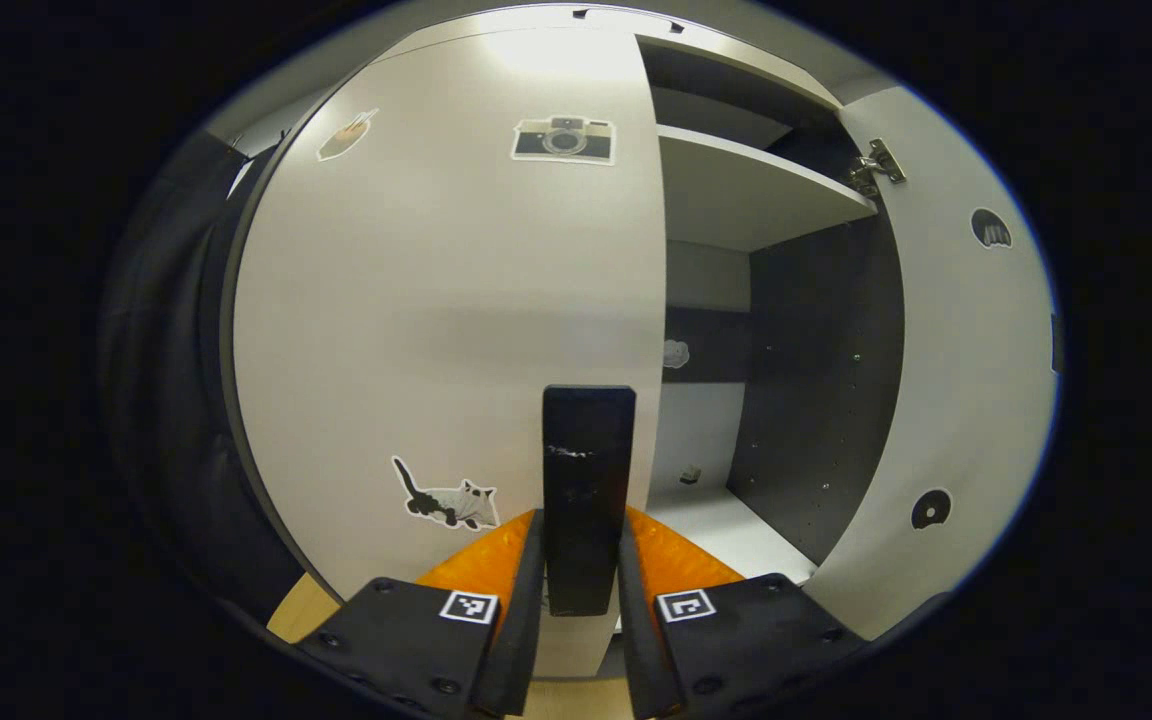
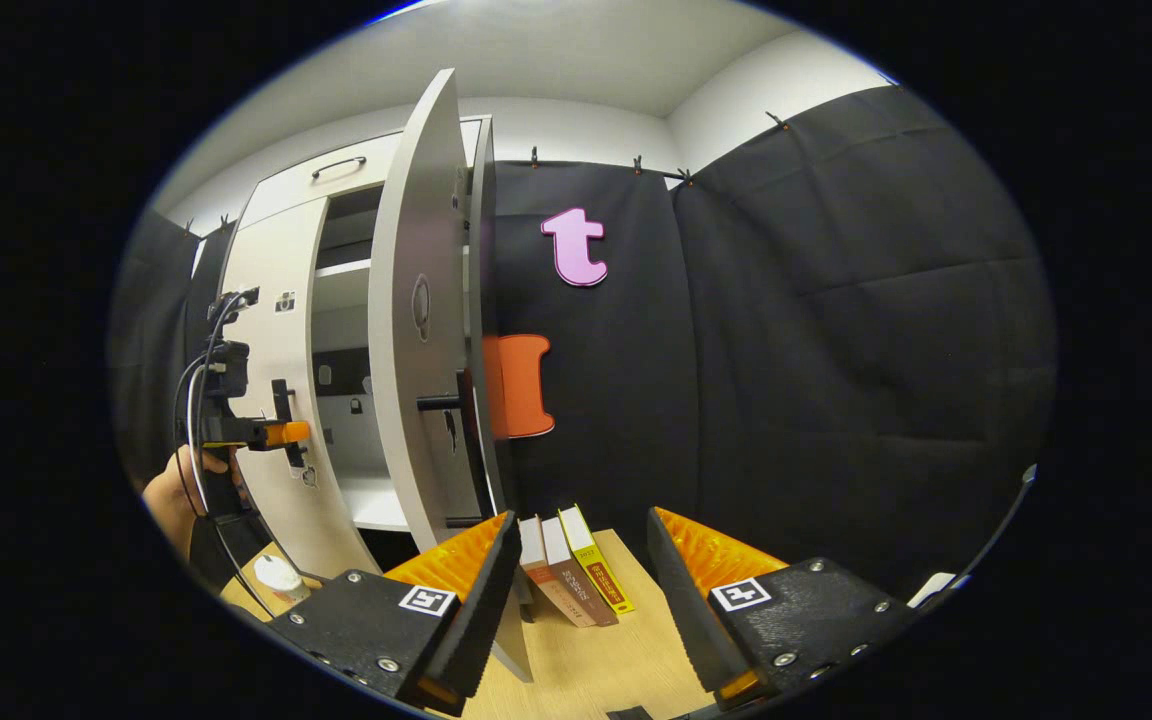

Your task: Open the right door of the double-door shoe cabinet with the right hand, and open the left door with the left hand.

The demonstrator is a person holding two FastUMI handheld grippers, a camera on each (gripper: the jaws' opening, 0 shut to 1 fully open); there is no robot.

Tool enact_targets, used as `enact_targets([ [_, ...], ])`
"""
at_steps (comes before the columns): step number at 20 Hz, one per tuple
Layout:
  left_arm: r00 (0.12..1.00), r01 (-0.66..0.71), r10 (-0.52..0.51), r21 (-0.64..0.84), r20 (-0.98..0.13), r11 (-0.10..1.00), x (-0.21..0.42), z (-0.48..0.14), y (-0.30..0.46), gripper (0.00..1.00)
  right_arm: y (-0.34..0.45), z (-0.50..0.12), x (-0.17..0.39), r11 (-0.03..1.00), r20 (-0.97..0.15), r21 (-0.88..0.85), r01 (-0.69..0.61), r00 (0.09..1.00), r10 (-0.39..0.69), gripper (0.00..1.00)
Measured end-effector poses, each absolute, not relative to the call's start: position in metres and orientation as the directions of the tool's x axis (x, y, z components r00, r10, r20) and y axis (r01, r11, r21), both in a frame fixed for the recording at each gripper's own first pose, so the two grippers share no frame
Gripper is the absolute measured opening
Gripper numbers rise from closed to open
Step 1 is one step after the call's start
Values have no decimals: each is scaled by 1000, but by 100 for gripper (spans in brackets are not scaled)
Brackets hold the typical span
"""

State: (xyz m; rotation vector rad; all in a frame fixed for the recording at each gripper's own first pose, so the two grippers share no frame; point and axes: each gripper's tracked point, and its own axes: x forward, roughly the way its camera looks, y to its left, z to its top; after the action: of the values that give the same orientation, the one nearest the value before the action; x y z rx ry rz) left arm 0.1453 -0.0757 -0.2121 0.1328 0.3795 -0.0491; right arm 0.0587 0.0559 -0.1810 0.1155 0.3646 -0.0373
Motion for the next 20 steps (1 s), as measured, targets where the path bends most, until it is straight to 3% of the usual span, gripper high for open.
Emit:
enact_targets([
  [5,926,90,-54,78,-372,993,143,-212,-76,27,62,-183,52,988,-383,143,52,924,7,78],
  [7,931,78,-42,84,-364,993,140,-211,-75,27,63,-184,51,988,-384,147,49,923,11,78],
  [8,933,76,-40,86,-357,993,140,-210,-75,22,63,-183,50,989,-384,144,45,923,13,78],
  [20,929,67,-19,116,-370,991,120,-203,-62,21,90,-172,51,974,-335,208,-84,930,152,78],
])
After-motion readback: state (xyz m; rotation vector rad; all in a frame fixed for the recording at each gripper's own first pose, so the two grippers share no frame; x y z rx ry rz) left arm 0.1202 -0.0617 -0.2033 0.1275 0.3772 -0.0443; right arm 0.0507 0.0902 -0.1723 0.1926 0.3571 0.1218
